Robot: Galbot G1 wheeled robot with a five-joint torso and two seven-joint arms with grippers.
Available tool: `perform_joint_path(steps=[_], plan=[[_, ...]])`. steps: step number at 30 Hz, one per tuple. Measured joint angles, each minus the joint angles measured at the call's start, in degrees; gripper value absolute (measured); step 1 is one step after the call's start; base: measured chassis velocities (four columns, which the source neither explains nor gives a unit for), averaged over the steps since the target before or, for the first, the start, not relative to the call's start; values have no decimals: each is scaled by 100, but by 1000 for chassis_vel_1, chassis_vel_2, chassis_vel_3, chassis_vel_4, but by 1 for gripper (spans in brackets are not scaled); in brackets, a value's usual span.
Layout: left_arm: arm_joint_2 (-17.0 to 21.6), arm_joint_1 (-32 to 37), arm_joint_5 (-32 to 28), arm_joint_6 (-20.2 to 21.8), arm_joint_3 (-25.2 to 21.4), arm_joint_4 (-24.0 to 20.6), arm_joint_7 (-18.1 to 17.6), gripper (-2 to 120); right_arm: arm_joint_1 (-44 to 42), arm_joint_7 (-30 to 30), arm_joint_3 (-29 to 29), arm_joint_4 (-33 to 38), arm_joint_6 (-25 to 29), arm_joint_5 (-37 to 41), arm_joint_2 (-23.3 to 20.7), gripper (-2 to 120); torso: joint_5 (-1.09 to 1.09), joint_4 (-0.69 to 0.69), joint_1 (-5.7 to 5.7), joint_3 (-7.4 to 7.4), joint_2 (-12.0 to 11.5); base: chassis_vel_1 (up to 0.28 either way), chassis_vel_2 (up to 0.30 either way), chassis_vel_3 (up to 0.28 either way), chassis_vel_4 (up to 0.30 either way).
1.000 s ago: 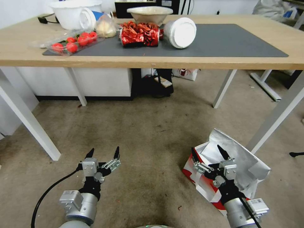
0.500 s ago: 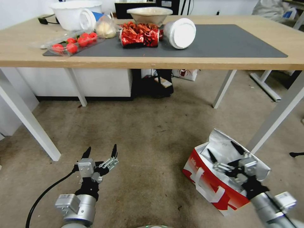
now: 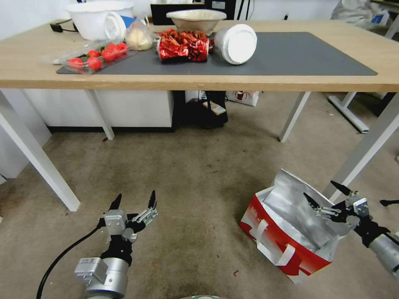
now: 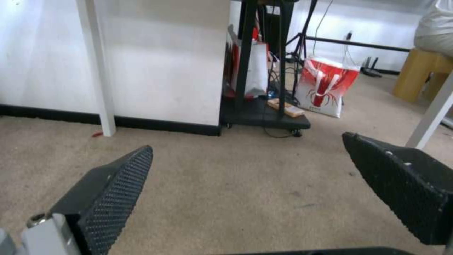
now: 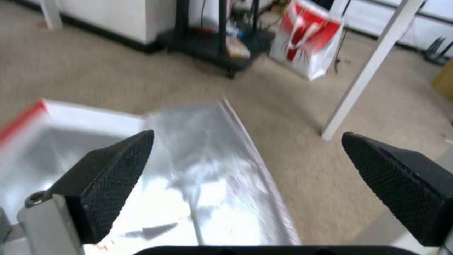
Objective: Pick up the food delivery bag from the floor and place it on the table.
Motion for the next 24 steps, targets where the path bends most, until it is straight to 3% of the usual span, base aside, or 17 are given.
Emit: perform_joint_path(steps=[14,24], plan=[[-10,-96,-32,17,-40,156,-15,100,1022,-661,-832,-1407,-407,-333,-1324,100,-2,1,1,0,2,0,0,0,0],[-75,-95,-26,26,-49,217,-27,100,1266,-862,-1275,-1647,-512,-719,-1496,100,-2,0,1,0,3,0,0,0,0]])
